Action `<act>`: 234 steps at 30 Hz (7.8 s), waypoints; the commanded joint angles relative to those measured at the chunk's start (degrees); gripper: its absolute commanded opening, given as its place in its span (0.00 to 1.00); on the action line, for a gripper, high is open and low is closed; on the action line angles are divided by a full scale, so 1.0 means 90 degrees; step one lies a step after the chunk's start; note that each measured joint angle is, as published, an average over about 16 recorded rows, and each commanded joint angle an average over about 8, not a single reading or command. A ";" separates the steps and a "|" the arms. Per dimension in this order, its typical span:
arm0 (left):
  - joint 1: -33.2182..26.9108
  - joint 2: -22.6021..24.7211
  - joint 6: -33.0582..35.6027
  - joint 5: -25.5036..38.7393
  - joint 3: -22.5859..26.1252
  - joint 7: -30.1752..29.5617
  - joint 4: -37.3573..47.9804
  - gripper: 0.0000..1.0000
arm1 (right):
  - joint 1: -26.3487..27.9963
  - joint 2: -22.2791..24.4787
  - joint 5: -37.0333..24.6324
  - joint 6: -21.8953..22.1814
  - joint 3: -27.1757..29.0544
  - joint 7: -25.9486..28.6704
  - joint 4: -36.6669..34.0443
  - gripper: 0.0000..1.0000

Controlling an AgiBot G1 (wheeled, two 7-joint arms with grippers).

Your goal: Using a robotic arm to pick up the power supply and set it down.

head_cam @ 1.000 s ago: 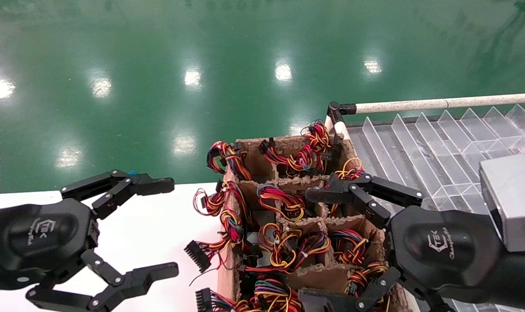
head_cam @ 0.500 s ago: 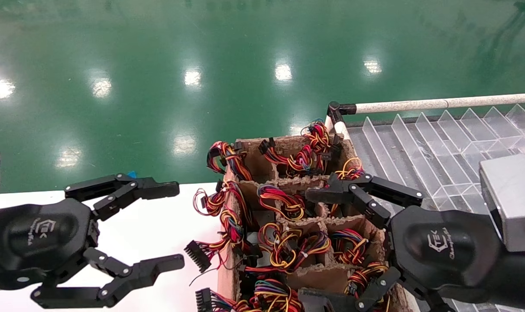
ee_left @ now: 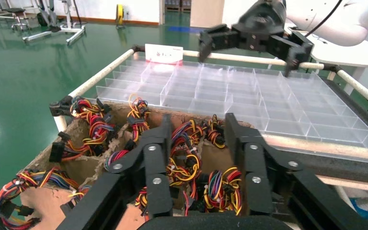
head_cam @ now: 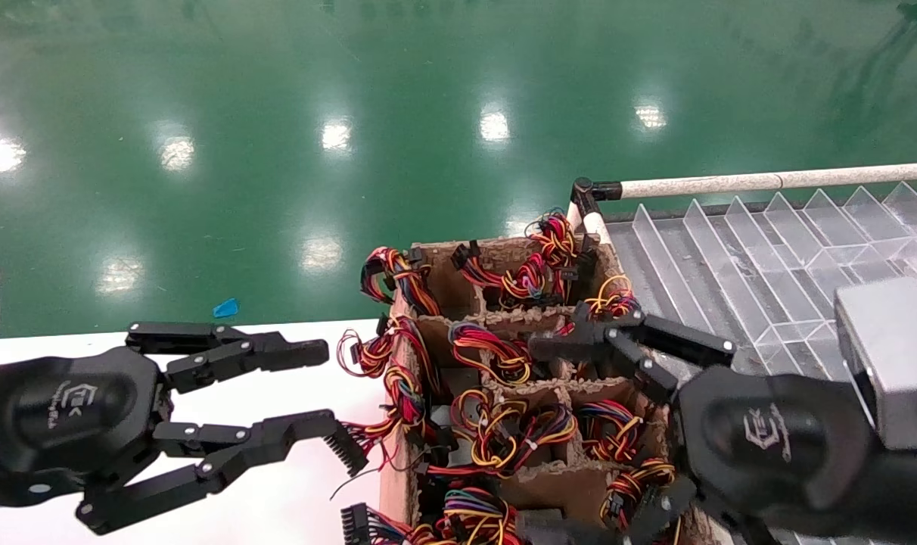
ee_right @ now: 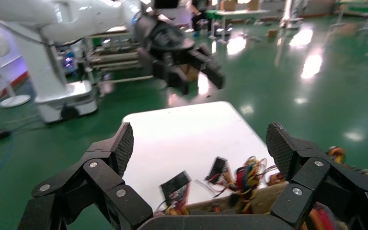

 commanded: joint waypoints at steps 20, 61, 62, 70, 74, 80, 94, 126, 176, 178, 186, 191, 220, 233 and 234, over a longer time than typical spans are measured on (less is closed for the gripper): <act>0.0000 0.0000 0.0000 0.0000 0.0000 0.0000 0.0000 0.00 | 0.0279 -0.1625 -0.1380 0.1060 -0.0790 -0.0691 -0.0691 0.79; 0.0000 0.0000 0.0000 0.0000 0.0000 0.0000 0.0000 0.00 | 0.0544 -0.2434 -0.1621 0.0184 -0.1038 -0.2528 -0.2945 0.00; 0.0000 0.0000 0.0000 0.0000 0.0000 0.0000 0.0000 0.00 | 0.0548 -0.2433 -0.1647 0.0190 -0.1048 -0.2548 -0.2939 0.00; 0.0000 0.0000 0.0000 0.0000 0.0000 0.0000 0.0000 0.00 | 0.0579 -0.2398 -0.1769 0.0233 -0.1074 -0.2673 -0.2843 0.00; 0.0000 0.0000 0.0000 0.0000 0.0000 0.0000 0.0000 0.00 | 0.0599 -0.2360 -0.1800 0.0247 -0.1068 -0.2715 -0.2791 0.00; 0.0000 0.0000 0.0000 0.0000 0.0000 0.0000 0.0000 0.00 | 0.0660 -0.2276 -0.1797 0.0233 -0.1038 -0.2705 -0.2710 0.00; 0.0000 0.0000 0.0000 0.0000 0.0000 0.0000 0.0000 0.00 | 0.0890 -0.2018 -0.1560 0.0258 -0.0806 -0.2547 -0.2259 0.00; 0.0000 0.0000 0.0000 0.0000 0.0000 0.0000 0.0000 0.00 | 0.1742 -0.1321 -0.0271 0.0913 0.0651 -0.2777 -0.0613 0.00; 0.0000 0.0000 0.0000 0.0000 0.0000 0.0000 0.0000 0.00 | 0.4591 -0.1618 -0.2090 0.2219 0.0259 -0.5567 -0.7640 0.00; 0.0000 0.0000 0.0000 0.0000 0.0000 0.0000 0.0000 0.00 | 0.4614 -0.1719 -0.2076 0.2465 0.0274 -0.5633 -0.7769 0.00; 0.0000 0.0000 0.0000 0.0000 0.0000 0.0000 0.0000 0.00 | 0.4660 -0.2016 -0.1931 0.2983 0.0381 -0.5751 -0.8064 0.00; 0.0000 0.0000 0.0000 0.0000 0.0000 0.0000 0.0000 0.00 | 0.4640 -0.2178 -0.1871 0.2964 0.0422 -0.5750 -0.8123 0.00; 0.0000 0.0000 0.0000 0.0000 0.0001 0.0000 0.0000 0.00 | 0.4633 -0.2898 -0.2247 0.2626 0.0158 -0.5559 -0.8190 0.00; 0.0000 0.0000 0.0000 0.0000 0.0001 0.0000 0.0000 0.00 | 0.4701 -0.2613 -0.2526 0.2195 -0.0036 -0.5481 -0.8163 0.00; 0.0000 0.0000 0.0000 0.0000 0.0001 0.0000 0.0000 0.00 | 0.4703 -0.2596 -0.2541 0.2155 -0.0046 -0.5476 -0.8162 0.00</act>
